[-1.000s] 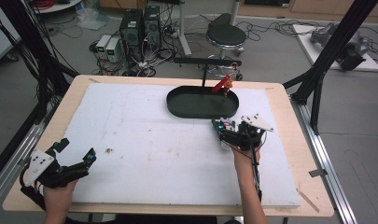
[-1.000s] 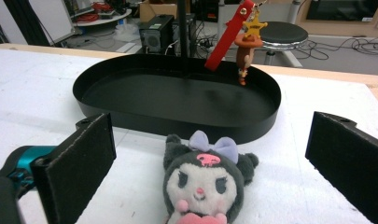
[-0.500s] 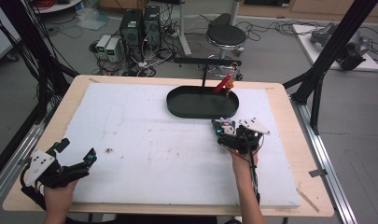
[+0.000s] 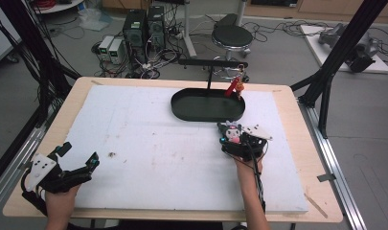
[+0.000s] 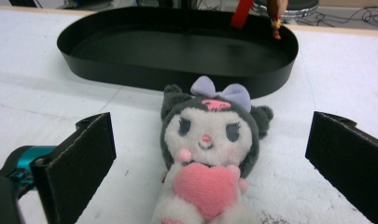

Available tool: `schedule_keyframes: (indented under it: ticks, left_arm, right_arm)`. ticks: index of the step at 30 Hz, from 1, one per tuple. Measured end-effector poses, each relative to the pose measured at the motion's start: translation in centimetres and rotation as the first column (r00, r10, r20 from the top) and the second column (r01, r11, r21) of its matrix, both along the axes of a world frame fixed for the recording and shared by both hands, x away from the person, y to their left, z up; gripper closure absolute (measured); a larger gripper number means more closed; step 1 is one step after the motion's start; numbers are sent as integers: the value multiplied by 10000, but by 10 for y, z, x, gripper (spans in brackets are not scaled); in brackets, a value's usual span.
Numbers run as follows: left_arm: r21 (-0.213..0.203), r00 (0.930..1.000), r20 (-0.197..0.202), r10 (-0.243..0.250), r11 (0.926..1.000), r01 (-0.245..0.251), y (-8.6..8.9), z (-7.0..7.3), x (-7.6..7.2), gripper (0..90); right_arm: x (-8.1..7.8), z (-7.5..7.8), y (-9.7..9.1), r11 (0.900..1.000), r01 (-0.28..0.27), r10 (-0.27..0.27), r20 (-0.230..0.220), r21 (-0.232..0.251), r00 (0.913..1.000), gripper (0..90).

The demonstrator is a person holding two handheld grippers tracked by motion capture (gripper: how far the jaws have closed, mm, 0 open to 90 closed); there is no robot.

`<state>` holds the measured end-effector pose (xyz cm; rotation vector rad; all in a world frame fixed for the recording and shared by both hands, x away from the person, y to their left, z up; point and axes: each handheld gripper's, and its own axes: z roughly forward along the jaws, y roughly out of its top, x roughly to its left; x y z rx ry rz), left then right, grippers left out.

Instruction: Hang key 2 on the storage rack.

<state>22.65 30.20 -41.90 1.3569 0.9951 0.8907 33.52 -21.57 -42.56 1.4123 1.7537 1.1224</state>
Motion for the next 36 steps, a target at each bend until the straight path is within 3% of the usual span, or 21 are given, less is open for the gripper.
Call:
schedule_keyframes:
  ticks: [14, 19, 31, 33, 36]
  left_arm:
    - [-22, 10000, 13, 6, 10000, -6, 0, 0, 0, 17]
    - [-19, 10000, 32, 58, 10000, -58, 0, 0, 0, 17]
    - [15, 9999, 46, 98, 10000, -98, 1, 1, 0, 17]
    - [27, 9999, 58, 110, 9999, -111, 2, 1, 0, 17]
    - [14, 9999, 38, 102, 9999, -102, 2, 1, 0, 17]
  right_arm:
    - [7, -10, 1, 9998, -26, 10, -775, -202, 9970, 7]
    - [10, -15, 1, 9997, -152, 123, -1310, -209, 9913, 7]
    - [12, -19, -1, 9991, 60, -143, -1982, -422, 9801, 60]
    - [13, -20, -1, 9990, 6, -99, -2060, -451, 9785, 114]
    - [12, -18, -1, 9988, -272, 186, -2045, -395, 9787, 358]
